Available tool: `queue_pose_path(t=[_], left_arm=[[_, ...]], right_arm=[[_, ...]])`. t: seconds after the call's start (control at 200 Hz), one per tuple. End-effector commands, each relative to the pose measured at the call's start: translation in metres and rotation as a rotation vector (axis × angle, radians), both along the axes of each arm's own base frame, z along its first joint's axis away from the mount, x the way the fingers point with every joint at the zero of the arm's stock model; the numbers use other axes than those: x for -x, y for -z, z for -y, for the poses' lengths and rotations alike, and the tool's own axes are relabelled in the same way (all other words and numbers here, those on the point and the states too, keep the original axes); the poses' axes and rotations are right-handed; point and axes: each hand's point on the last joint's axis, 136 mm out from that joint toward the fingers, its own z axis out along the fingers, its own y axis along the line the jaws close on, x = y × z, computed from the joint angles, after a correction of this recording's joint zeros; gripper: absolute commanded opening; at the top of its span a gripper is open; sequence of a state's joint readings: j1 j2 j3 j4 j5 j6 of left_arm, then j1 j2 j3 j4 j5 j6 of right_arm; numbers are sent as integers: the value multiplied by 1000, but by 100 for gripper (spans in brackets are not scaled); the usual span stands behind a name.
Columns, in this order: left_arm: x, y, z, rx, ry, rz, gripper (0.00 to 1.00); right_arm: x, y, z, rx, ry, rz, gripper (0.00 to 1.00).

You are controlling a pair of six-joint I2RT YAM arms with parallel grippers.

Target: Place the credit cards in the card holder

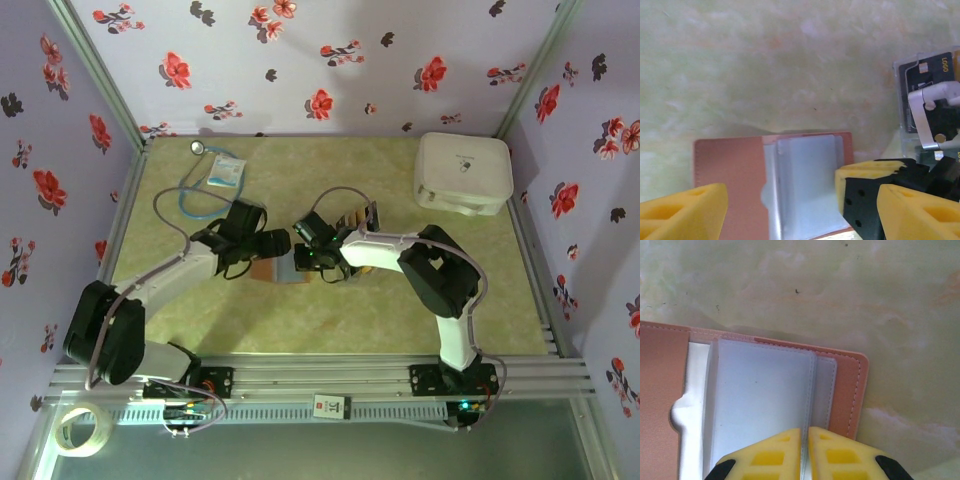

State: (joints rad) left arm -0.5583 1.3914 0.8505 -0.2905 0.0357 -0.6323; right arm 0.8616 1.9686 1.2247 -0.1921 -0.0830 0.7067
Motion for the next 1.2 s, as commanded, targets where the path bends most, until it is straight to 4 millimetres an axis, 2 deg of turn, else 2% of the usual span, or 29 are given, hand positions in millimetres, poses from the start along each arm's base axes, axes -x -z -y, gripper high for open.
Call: queue_pose_path(t=[0.0, 0.34, 0.775, 0.845, 0.92, 1.025, 1.08, 1.195], left_arm=[[5, 16, 6, 84, -26, -30, 76], [14, 52, -8, 88, -51, -44, 59], [13, 71, -12, 49, -29, -55, 56], [12, 71, -13, 45, -26, -54, 56], [12, 72, -13, 41, -24, -57, 56], [12, 70, -13, 37, -19, -56, 56], [12, 71, -14, 33, -19, -59, 56], [12, 71, -13, 30, -15, -59, 56]], right_arm=[[-5, -10, 8, 23, 0, 6, 12], [-20, -27, 12, -2, 23, 36, 13], [-31, -38, 3, -63, 31, 48, 14], [-28, -44, -1, -92, 17, 51, 13], [-24, -60, -1, -132, 16, 72, 14], [-12, -75, 11, -154, 22, 79, 16], [-3, -78, 20, -151, 25, 70, 17], [16, -70, 39, -121, 25, 46, 20]])
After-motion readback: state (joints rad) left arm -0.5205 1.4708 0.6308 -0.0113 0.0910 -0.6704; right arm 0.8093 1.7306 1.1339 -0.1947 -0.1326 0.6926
